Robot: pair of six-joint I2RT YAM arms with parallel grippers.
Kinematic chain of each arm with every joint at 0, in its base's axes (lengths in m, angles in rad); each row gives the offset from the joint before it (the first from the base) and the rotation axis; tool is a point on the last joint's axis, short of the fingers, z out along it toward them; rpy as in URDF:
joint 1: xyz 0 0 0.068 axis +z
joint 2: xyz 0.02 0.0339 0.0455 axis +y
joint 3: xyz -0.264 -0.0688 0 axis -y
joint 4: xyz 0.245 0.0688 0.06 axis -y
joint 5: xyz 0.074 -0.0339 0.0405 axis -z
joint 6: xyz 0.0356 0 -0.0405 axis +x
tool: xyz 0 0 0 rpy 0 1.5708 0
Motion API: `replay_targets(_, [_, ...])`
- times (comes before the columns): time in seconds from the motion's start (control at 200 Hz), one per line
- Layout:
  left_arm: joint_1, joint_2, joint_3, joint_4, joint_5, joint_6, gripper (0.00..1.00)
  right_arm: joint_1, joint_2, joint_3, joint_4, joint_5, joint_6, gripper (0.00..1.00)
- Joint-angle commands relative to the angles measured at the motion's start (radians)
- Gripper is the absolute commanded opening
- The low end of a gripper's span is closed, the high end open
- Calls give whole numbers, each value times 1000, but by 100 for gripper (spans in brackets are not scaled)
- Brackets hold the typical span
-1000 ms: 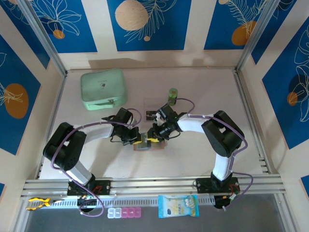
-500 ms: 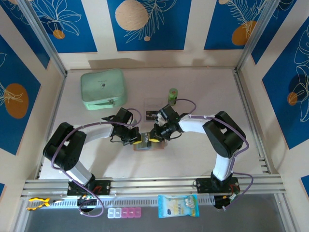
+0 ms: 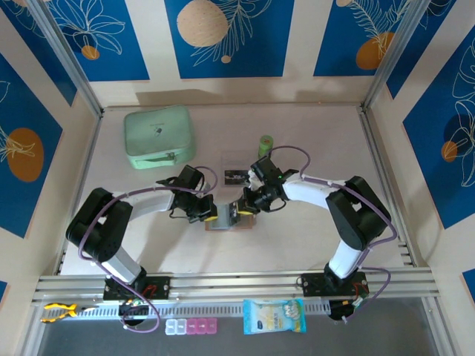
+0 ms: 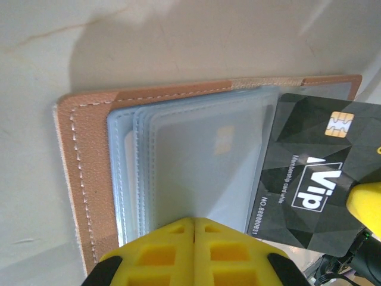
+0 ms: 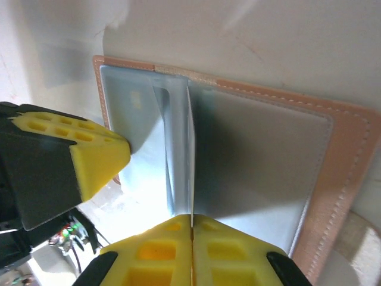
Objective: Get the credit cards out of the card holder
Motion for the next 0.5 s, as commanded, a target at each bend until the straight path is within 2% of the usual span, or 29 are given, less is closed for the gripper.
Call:
replay_targets(0.0, [-5,-23,24,-5,-11,-8,5,-6,-39,39,-117,55,-103,8])
replay_targets(0.295, [8,-107,18,4,-52,3,7,3,-42,161,-304,127,-433,6])
replay_targets(0.39, [20,-137,3,9,-65,4,7,10,-39,215,-383,213,-563,5])
replay_targets(0.495, [33,-152,-11,14,-73,0,8,33,-30,277,-454,365,-708,3])
